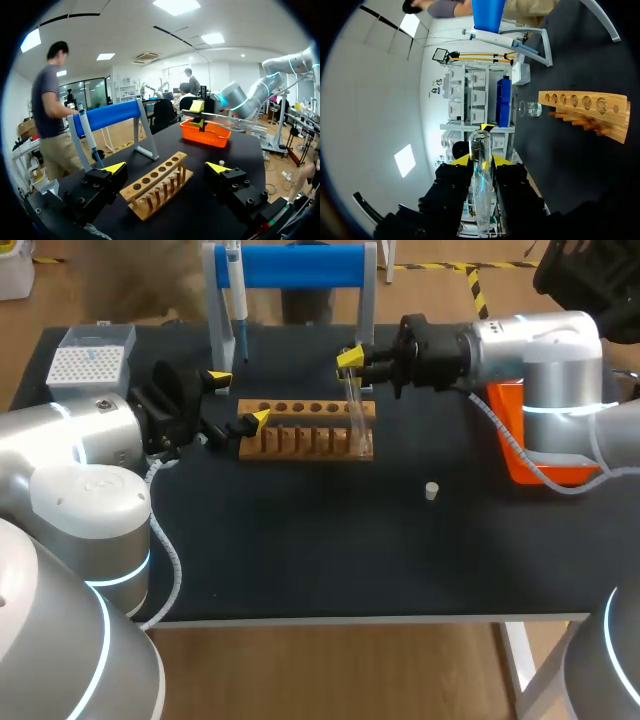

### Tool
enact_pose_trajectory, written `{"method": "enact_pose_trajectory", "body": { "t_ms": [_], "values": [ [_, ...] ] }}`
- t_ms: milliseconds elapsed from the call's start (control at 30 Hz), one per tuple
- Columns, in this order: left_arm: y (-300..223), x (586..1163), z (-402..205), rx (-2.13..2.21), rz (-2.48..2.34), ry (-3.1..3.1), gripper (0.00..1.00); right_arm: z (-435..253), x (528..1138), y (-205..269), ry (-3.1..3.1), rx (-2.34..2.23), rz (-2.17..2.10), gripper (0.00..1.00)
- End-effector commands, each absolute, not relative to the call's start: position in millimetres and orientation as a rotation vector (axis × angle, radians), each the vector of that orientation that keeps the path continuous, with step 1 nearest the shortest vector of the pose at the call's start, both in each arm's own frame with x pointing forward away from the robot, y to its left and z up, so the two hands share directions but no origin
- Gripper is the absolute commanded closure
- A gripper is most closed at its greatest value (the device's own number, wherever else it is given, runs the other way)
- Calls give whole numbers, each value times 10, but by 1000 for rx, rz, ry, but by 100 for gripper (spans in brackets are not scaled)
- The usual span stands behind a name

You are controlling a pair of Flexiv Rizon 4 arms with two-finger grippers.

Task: Invert the test tube, pick up the pipette, mount the tip to pipette, aspirate from beaker and dispense into the tube, eject the tip, return the pipette, and cap with the stopper.

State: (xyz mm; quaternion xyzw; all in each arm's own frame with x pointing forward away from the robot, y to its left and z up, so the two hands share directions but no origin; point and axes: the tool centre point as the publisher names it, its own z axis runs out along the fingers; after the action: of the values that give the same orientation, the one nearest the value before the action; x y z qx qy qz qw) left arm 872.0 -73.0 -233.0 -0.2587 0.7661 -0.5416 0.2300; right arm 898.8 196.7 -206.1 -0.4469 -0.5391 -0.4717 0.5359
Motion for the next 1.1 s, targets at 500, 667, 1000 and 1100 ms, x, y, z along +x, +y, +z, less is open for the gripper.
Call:
{"method": "enact_pose_trajectory", "body": {
  "t_ms": [500, 667, 1000, 1100],
  "values": [
    [-750, 8779, -2110, -229, -1609, 1841, 0, -2051, 8984, 1959, -1286, -1066, -1122, 100],
    [-860, 8713, -1940, 192, -1574, 1811, 0, -2051, 8984, 1959, -1286, -1066, -1122, 100],
    [-844, 8722, -1949, 169, -1560, 1889, 0, -2051, 8984, 1959, -1286, -1066, -1122, 100],
    [-844, 8722, -1949, 169, -1560, 1889, 0, -2051, 8984, 1959, -1286, -1066, -1122, 100]
  ]
}}
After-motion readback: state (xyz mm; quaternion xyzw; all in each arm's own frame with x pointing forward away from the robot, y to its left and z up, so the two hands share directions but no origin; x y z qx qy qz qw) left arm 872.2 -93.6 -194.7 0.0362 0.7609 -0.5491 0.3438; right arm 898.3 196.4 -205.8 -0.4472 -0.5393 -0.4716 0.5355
